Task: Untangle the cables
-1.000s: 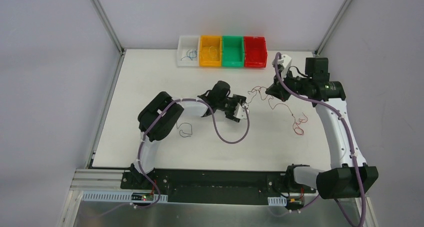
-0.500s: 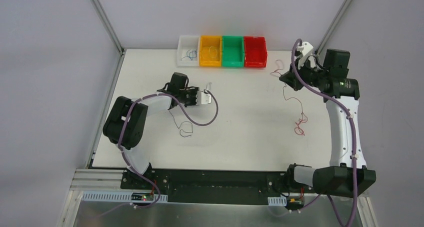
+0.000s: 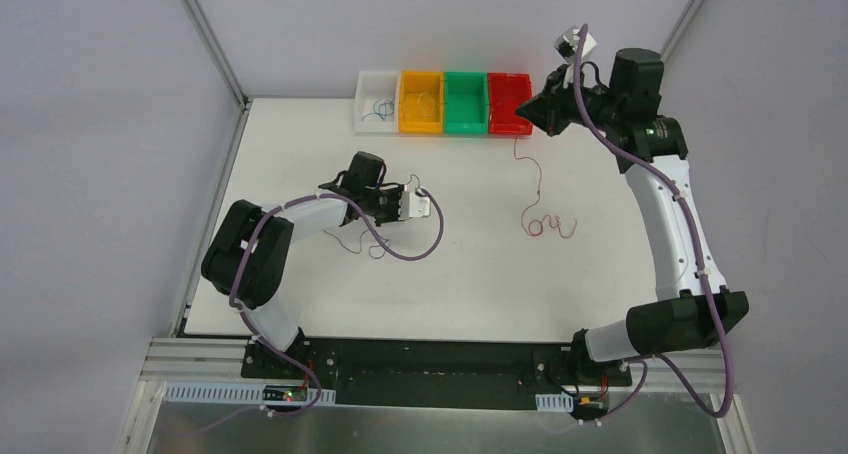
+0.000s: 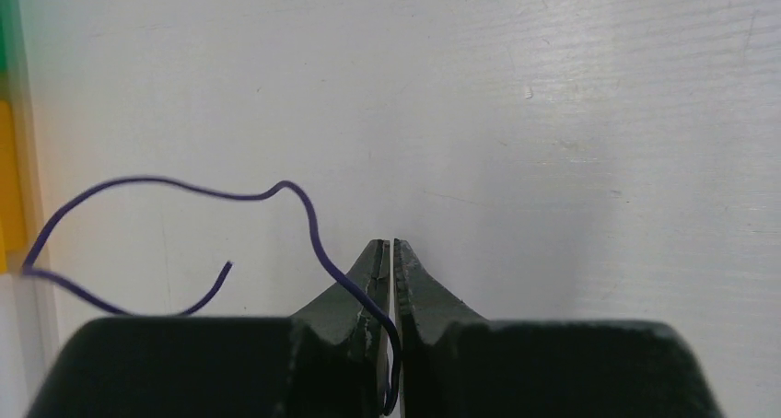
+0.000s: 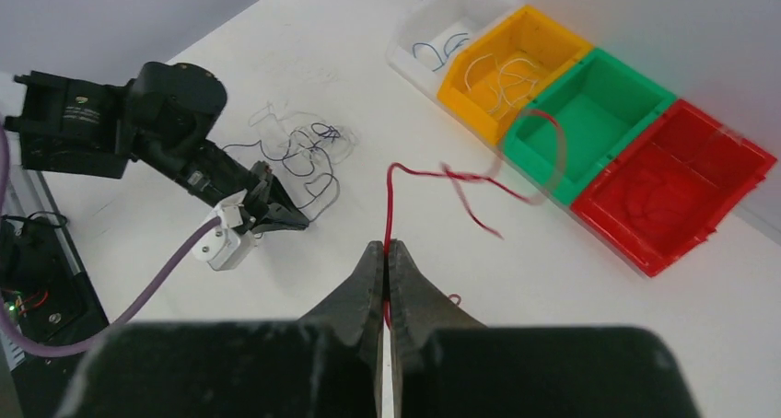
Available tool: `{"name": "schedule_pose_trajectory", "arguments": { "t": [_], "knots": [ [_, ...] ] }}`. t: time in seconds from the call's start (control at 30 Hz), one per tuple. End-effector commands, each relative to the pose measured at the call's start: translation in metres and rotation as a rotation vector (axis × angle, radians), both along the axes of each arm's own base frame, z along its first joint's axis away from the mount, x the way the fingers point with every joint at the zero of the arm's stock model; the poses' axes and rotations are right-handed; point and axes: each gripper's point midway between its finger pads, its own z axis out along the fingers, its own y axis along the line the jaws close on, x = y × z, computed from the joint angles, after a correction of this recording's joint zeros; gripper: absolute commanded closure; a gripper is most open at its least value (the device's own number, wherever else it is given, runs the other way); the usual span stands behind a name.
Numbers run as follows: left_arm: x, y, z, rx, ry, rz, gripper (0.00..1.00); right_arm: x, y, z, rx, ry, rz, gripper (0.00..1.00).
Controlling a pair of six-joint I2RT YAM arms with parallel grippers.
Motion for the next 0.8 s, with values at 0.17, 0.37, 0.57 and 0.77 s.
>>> {"name": "schedule_pose_trajectory", "arguments": {
  "t": [0.17, 0.37, 0.57, 0.77],
  "knots": [
    [-0.009, 0.003, 0.03, -0.066, 0.015, 0.058, 0.92, -0.033, -0.103, -0.104, -0.24, 0.223, -0.214, 1.0],
    [-0.003, -0.003, 0.033, -0.085, 0.042, 0.087, 0.91, -0.036, -0.102, -0.179, -0.306, 0.42, -0.16, 1.0],
    [0.005, -0.009, 0.037, -0.078, 0.064, 0.122, 0.89, -0.021, -0.092, -0.233, -0.391, 0.593, -0.137, 1.0],
    [0.004, -0.006, 0.039, -0.072, 0.064, 0.141, 0.87, -0.047, -0.108, -0.257, -0.523, 0.729, -0.075, 0.63]
  ]
}}
